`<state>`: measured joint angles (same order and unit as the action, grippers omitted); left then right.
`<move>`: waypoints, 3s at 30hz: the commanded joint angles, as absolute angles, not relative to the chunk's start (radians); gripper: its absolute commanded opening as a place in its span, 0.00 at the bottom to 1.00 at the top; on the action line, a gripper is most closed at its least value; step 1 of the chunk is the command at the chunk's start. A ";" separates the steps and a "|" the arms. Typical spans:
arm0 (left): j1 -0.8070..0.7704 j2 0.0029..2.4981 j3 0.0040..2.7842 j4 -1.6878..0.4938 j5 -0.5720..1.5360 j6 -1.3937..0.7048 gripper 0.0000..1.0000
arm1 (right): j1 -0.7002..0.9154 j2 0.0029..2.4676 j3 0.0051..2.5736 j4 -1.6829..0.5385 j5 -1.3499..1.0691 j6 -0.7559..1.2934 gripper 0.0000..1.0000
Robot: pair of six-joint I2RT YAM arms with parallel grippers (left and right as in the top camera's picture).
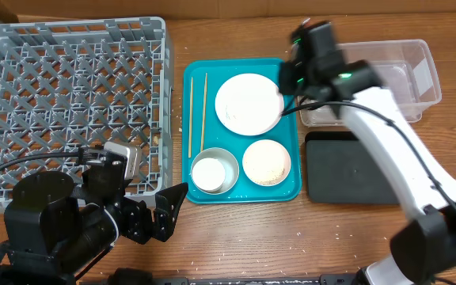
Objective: Sort waste into correct bins and load items into the dishwasher
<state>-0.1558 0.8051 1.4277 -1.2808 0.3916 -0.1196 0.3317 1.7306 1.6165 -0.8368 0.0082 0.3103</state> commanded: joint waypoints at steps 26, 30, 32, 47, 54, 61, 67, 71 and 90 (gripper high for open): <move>-0.158 0.806 1.436 -1.283 0.385 -0.097 1.00 | 0.528 1.934 1.622 -0.692 0.001 0.152 0.92; -0.158 0.806 1.436 -1.283 0.385 -0.097 1.00 | 0.569 2.052 1.622 -0.617 0.121 0.152 0.95; -0.158 0.806 1.436 -1.283 0.385 -0.097 1.00 | 0.570 2.108 1.622 -0.580 0.155 0.152 0.95; -0.158 0.806 1.436 -1.283 0.385 -0.097 1.00 | 0.543 2.097 1.625 -0.628 0.164 0.157 0.04; -0.158 0.806 1.436 -1.283 0.385 -0.097 1.00 | 0.426 1.866 1.625 -0.775 0.163 0.319 0.04; -0.158 0.806 1.436 -1.283 0.385 -0.097 1.00 | 0.213 1.850 1.610 -0.822 0.157 0.321 0.04; -0.158 0.806 1.436 -1.283 0.385 -0.097 1.00 | 0.135 1.879 1.602 -0.881 0.062 0.205 0.75; -0.158 0.806 1.436 -1.283 0.385 -0.097 1.00 | 0.156 1.787 1.612 -0.951 -0.095 0.211 0.75; -0.158 0.806 1.436 -1.283 0.385 -0.097 1.00 | 0.675 1.700 1.280 -0.887 0.041 0.514 0.63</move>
<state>-0.1558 0.8055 1.4277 -1.2865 0.3878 -0.1196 0.6636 1.6760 1.3552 -0.9535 -0.0177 0.4580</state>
